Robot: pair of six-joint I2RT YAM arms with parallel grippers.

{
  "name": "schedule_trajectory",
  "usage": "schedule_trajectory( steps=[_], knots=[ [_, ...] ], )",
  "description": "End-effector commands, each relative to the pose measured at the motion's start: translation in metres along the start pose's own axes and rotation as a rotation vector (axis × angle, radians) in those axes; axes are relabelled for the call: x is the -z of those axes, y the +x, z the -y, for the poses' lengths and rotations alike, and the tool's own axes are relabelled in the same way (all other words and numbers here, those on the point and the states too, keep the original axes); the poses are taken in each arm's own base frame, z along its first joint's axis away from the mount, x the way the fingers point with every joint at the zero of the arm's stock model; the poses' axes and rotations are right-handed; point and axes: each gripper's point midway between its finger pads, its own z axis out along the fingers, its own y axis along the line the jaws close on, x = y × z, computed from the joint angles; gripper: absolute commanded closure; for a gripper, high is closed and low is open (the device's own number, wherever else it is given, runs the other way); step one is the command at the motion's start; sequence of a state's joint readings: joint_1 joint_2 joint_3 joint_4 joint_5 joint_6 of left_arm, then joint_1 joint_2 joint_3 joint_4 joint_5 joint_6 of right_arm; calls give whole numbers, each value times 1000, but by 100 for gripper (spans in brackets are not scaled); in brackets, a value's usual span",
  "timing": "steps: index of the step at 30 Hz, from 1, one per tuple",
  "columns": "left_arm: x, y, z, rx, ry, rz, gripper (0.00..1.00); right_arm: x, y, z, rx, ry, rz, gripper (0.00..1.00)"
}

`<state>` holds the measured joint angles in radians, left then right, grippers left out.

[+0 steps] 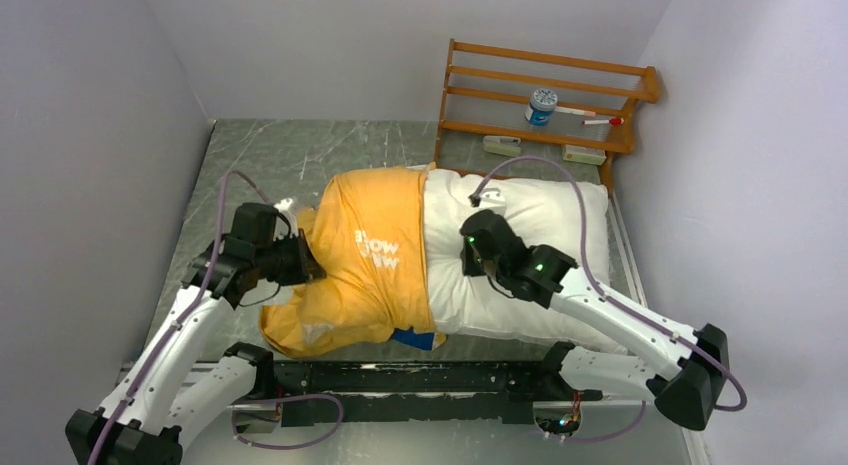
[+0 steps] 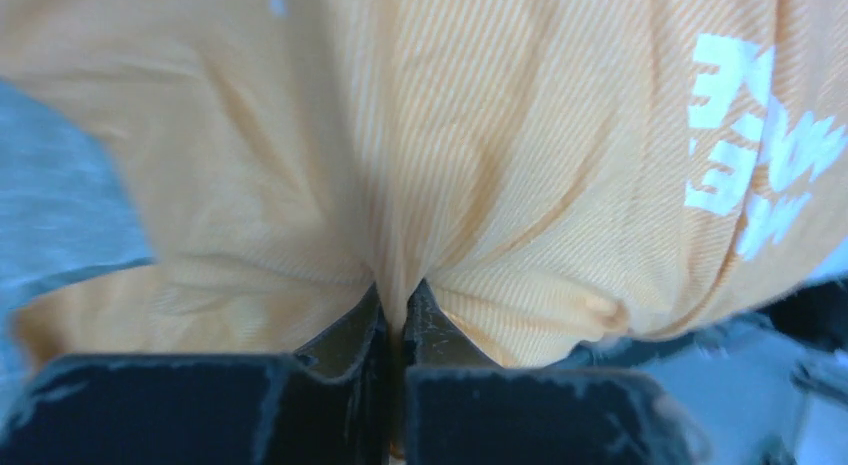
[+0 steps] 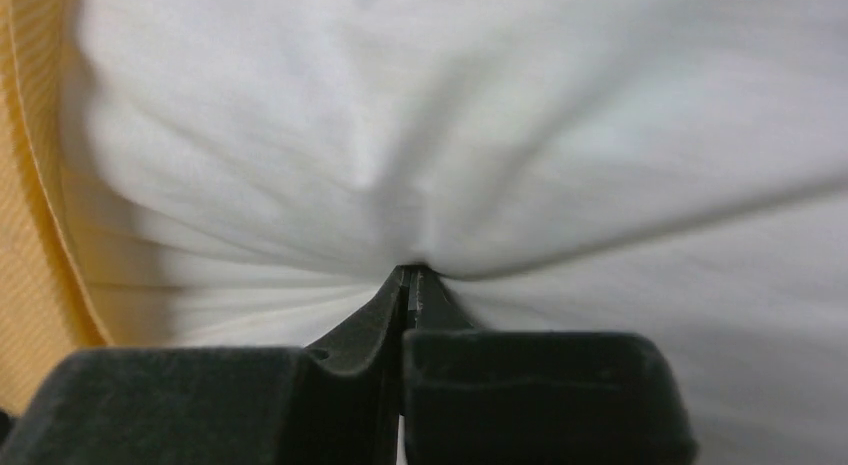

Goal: Remove the pillowcase from the pillow
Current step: Remove the pillow from the pillowcase.

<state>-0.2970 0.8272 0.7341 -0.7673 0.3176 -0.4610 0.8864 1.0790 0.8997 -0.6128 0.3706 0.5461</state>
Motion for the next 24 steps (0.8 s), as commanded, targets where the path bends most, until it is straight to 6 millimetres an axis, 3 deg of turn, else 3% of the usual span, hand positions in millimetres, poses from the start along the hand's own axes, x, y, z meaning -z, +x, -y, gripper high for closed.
schedule_trajectory(
  steps=[1,4,7,13,16,18,22,23,24],
  knots=[
    [51,-55,-51,-30,-425,211,95,-7,-22,59,-1,170,79,100],
    [81,-86,-54,-39,-538,307,95,-11,-28,78,-16,174,54,100],
    [97,-107,-40,-36,-522,367,95,-19,-24,79,4,159,23,100],
    [121,-118,-56,-47,-665,409,95,-27,-13,65,-13,94,-35,100],
    [121,-117,-56,-77,-669,378,92,-26,-10,63,-19,72,-39,100],
    [105,-111,-43,-116,-572,307,52,-26,-8,61,-22,59,-42,100],
    [71,-83,-5,-104,-293,181,11,-26,-8,53,-27,21,-52,100],
    [66,-75,2,-88,-236,171,4,-26,-8,52,-30,19,-55,100],
    [63,-67,4,-66,-205,157,3,-25,-9,52,-37,17,-56,100]
  ],
)
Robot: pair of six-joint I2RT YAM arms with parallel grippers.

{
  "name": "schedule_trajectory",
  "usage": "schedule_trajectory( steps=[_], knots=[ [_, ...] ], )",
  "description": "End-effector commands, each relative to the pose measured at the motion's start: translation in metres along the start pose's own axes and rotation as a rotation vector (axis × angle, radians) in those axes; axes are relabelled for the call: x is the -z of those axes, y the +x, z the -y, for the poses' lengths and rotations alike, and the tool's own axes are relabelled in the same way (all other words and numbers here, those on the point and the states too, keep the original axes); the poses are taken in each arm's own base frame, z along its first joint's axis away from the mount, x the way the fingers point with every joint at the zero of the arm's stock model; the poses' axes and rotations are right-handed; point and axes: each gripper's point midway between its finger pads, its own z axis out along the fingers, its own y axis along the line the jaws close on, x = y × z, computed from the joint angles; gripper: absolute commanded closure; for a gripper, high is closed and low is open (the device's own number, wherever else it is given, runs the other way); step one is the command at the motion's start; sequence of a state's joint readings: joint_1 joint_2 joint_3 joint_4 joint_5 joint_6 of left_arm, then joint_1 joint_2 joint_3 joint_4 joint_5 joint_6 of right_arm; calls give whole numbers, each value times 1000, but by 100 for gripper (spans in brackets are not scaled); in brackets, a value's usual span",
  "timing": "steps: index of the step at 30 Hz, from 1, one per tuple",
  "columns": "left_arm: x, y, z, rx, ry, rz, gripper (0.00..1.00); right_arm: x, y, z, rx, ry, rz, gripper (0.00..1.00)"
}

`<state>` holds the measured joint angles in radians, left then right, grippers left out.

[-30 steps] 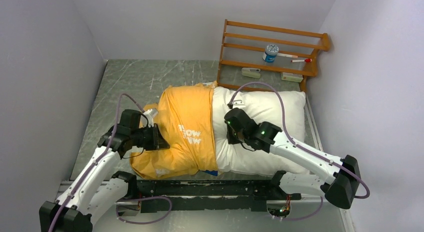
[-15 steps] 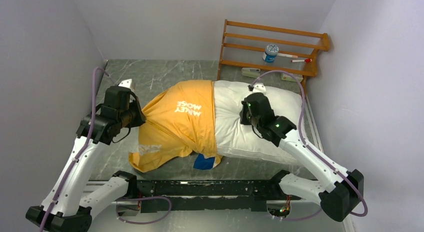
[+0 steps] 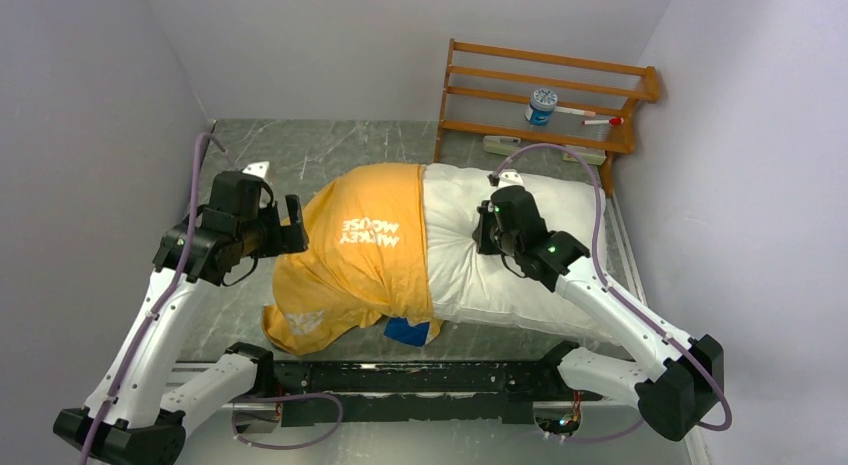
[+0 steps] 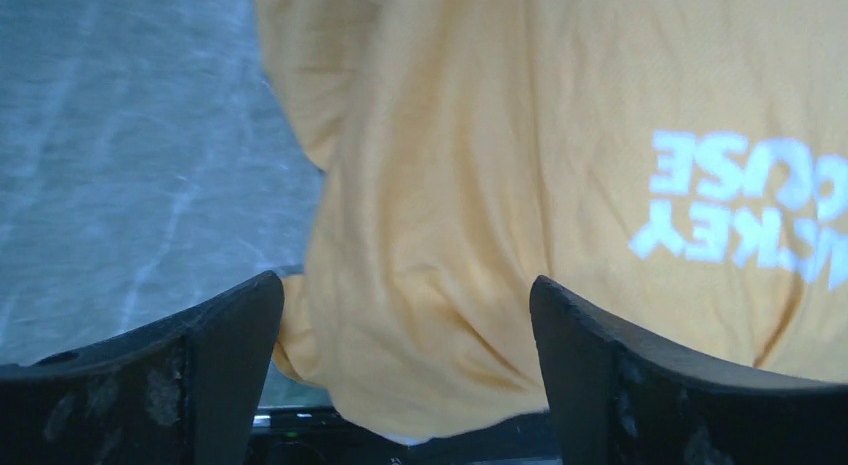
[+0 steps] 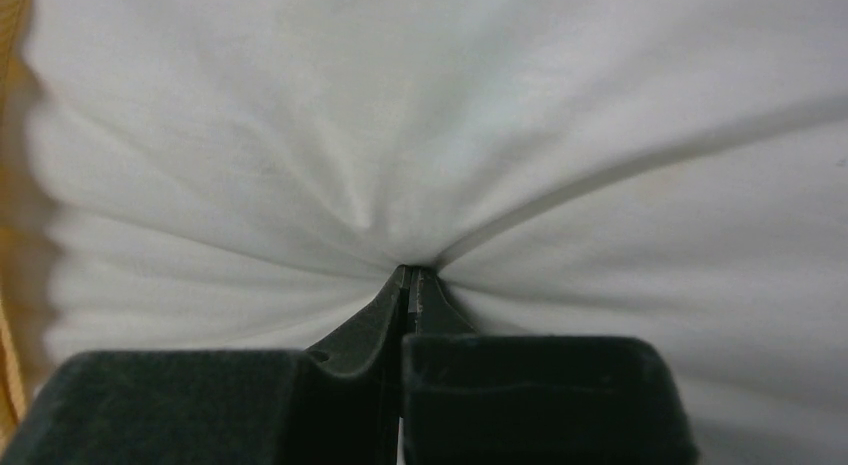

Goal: Remove the pillowcase from the pillow
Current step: Remove the pillow from the pillowcase.

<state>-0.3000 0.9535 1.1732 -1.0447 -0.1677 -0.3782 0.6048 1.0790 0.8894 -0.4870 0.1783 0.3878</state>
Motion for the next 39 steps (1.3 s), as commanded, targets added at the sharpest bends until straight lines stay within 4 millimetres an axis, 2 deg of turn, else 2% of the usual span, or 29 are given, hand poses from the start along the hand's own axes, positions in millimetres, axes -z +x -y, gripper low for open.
schedule_trajectory(
  steps=[1,5,9,14,17,20,24,25,27,29,31,32,35,39],
  knots=[
    [5,34,38,48,247,-96,3,-3,30,10,11,25,-112,100],
    [15,72,39,92,282,-233,3,1,27,5,-16,0,-92,97],
    [27,84,30,140,258,-220,3,1,30,3,-23,-19,-95,95],
    [27,109,30,183,282,-275,3,-2,41,-3,-28,-60,-128,92],
    [25,122,32,240,296,-298,3,-4,47,-8,-32,-86,-147,91],
    [19,128,45,310,377,-279,3,-5,49,-12,-33,-106,-155,90],
    [0,135,64,395,497,-265,3,-7,50,-12,-34,-111,-160,90],
    [-7,137,66,404,510,-261,7,-7,50,-12,-33,-111,-161,90],
    [-17,139,68,411,513,-267,36,-8,50,-13,-28,-112,-161,89],
    [-23,137,65,405,491,-251,56,-7,49,-12,-20,-110,-166,89],
    [-23,128,55,407,423,-205,92,-7,49,-12,-14,-110,-166,89],
    [-20,121,50,407,391,-176,95,-7,48,-12,-6,-109,-165,88],
    [-4,93,28,402,273,-55,95,-9,47,-3,22,-66,-163,87],
    [27,55,-6,383,104,95,95,-12,41,12,66,26,-168,88]
  ],
)
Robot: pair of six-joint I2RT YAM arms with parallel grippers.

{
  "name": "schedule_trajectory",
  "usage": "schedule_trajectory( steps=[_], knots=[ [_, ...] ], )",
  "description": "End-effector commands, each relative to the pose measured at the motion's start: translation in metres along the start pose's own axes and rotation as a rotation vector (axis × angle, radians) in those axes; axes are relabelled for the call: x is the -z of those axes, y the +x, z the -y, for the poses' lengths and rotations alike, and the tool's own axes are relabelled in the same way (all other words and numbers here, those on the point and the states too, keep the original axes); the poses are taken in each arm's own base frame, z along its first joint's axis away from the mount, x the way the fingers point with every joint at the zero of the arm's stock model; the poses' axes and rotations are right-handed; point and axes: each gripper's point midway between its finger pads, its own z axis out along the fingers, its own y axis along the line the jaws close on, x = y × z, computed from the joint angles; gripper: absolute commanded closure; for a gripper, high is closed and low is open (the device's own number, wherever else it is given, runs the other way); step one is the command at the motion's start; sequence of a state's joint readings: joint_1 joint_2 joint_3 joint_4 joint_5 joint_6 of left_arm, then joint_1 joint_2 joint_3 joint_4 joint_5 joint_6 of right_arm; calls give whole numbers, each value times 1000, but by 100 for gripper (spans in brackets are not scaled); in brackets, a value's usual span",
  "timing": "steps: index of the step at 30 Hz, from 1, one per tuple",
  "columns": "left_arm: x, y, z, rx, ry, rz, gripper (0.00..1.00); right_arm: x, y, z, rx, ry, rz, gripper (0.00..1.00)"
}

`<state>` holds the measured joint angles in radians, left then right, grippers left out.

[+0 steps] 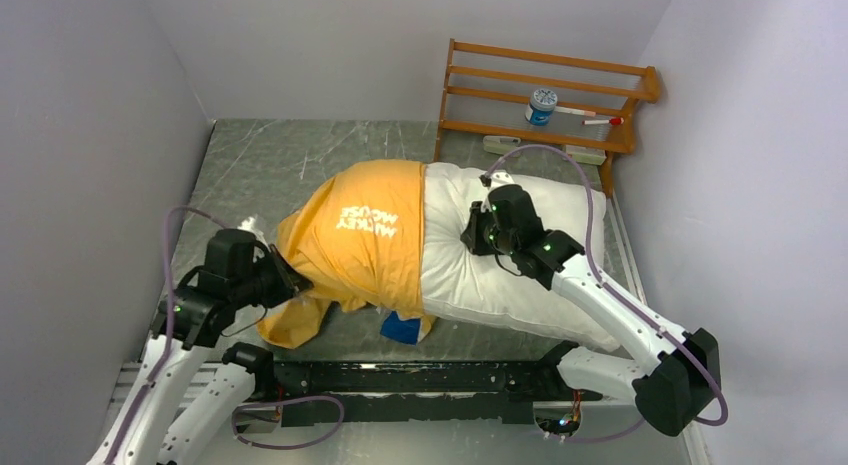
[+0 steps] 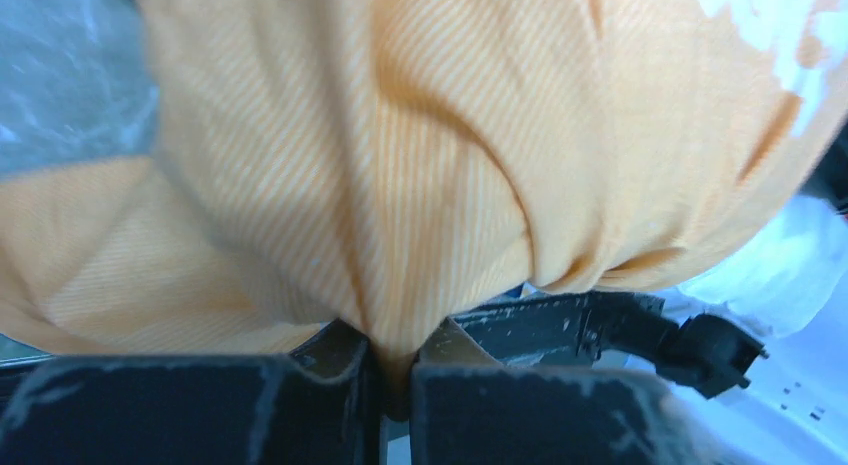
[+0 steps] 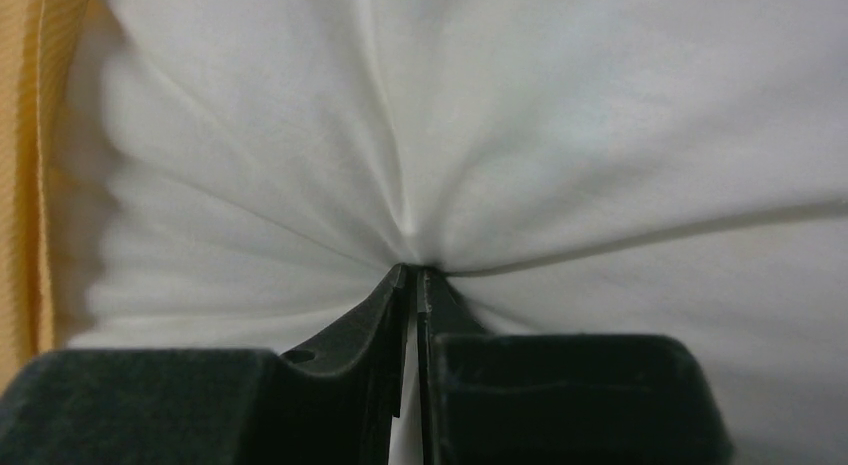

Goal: Remove the pillowcase from the pillow
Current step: Remove the pillow from the pillowcase.

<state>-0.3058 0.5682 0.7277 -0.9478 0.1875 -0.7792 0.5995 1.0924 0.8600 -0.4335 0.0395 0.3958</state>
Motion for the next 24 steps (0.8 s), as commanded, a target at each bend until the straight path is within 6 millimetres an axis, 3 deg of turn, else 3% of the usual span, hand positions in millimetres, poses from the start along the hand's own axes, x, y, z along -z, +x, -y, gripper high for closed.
schedule_trajectory(
  steps=[1,6,11,13,15,19,21,24],
  knots=[
    [59,-70,-11,-40,-195,340,95,-4,27,36,78,162,-123,88],
    [113,-104,-16,-75,-315,513,95,-3,20,38,105,169,-92,87],
    [125,-114,-12,-151,-334,533,95,-2,17,32,136,143,-107,86],
    [114,-114,5,-229,-256,493,95,4,8,18,178,58,-86,79],
    [103,-112,18,-273,-200,446,95,16,-5,-9,239,-97,-23,66],
    [90,-117,30,-299,-166,413,95,68,-25,-74,495,-472,208,44],
    [90,-122,29,-293,-193,418,95,88,-20,-95,631,-575,305,30],
    [89,-129,24,-294,-239,432,95,92,8,-108,836,-629,334,21]
  ],
)
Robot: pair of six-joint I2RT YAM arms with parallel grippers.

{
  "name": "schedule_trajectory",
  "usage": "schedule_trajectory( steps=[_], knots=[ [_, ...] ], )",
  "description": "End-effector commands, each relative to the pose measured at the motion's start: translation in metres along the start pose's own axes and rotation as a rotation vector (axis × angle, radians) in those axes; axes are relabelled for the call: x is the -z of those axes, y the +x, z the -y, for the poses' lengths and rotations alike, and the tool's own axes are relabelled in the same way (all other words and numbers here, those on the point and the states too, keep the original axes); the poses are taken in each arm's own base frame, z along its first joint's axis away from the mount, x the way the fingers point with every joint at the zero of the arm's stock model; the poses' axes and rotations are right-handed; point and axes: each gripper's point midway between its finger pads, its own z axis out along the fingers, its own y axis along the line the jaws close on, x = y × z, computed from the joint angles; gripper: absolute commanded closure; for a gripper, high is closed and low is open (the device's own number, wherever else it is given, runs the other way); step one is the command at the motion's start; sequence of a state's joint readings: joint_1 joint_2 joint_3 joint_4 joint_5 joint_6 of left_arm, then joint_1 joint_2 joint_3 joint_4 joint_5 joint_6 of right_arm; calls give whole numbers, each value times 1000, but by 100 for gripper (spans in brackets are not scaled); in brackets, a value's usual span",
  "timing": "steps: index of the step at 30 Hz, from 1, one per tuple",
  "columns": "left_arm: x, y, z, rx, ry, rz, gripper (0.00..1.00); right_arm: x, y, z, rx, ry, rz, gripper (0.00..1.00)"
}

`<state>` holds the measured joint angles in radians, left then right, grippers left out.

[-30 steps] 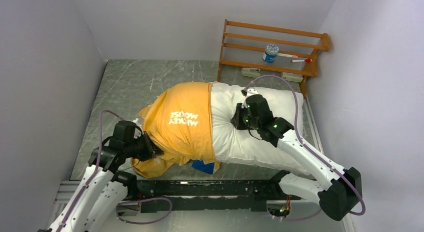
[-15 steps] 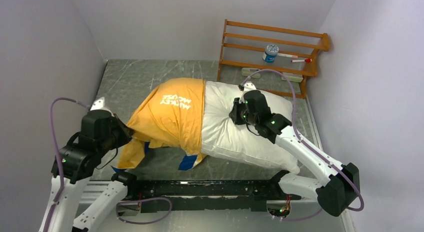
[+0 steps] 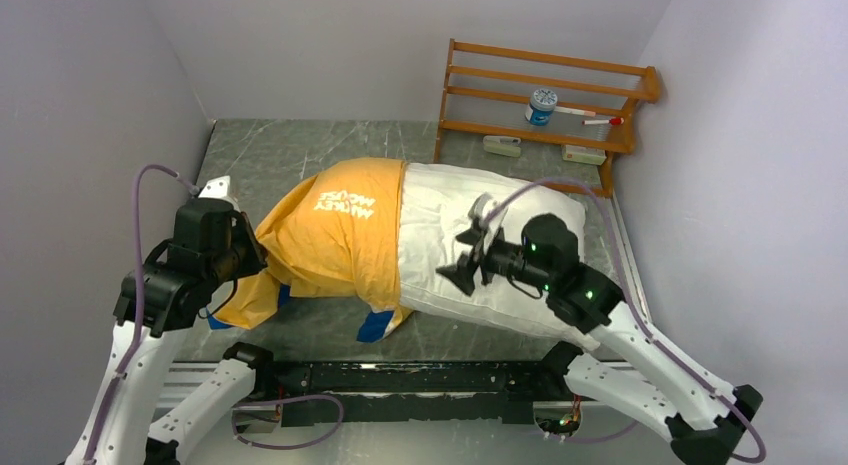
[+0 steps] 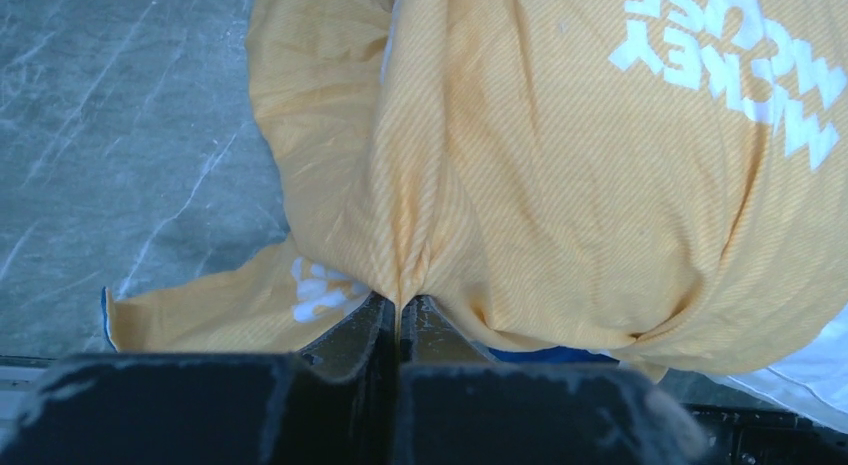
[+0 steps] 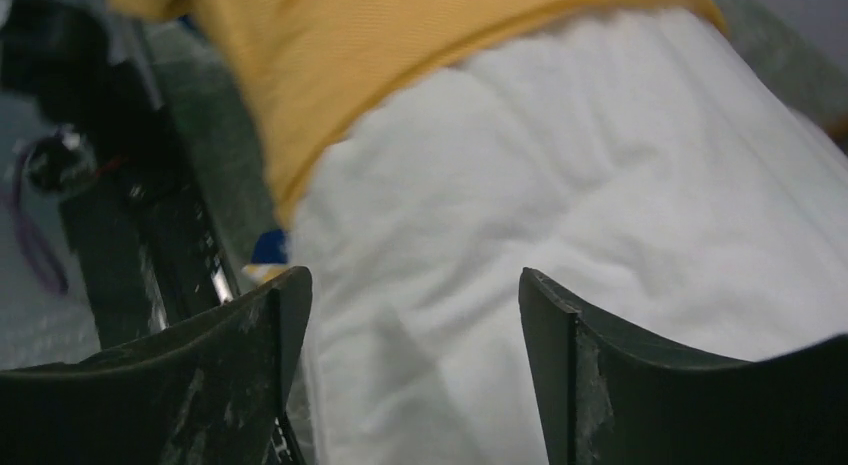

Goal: Remove the pillowcase from the pillow
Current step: Remove the pillow from the pillowcase.

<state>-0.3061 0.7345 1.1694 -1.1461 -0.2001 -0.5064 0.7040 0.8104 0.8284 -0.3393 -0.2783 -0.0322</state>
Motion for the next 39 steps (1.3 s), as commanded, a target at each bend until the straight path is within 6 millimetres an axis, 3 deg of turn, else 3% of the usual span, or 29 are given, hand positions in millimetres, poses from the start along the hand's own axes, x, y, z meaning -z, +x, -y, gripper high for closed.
schedule_trajectory(
  steps=[1,3,7,11,14,15,16,19,20,23,26,31,35,38,39],
  knots=[
    [5,-39,4,-5,-1,141,95,-2,19,-49,385,-222,11,20],
    [4,-37,4,2,-2,138,95,-7,41,-58,446,-237,-78,20],
    [0,-32,7,6,24,132,95,-20,80,-57,628,-127,-221,18],
    [-3,-28,10,-7,32,106,95,-27,97,-11,804,246,-292,16],
    [-4,-26,9,-9,28,99,95,-24,91,21,826,507,-296,17],
    [-5,-26,8,-10,25,98,95,-22,88,26,821,554,-293,23],
    [-4,-26,8,-11,22,99,95,-21,80,29,792,605,-265,36],
    [-6,-27,4,-16,-1,102,95,-17,57,28,695,640,-178,88],
    [-7,-27,3,-16,-9,103,95,-14,50,27,669,634,-149,100],
    [-7,-33,-1,-33,-38,113,95,1,29,33,583,668,-62,100],
    [-10,-38,-15,-41,-133,119,95,18,21,48,513,700,-40,100],
    [-16,-45,-29,-73,-238,123,95,33,32,69,408,690,-120,100],
    [-19,-53,-34,-109,-287,131,95,32,49,69,404,654,-185,100],
    [-15,-63,-42,-126,-352,148,95,32,46,67,382,647,-142,100],
    [-13,-66,-44,-132,-364,155,84,32,45,66,372,642,-131,100]
  ],
)
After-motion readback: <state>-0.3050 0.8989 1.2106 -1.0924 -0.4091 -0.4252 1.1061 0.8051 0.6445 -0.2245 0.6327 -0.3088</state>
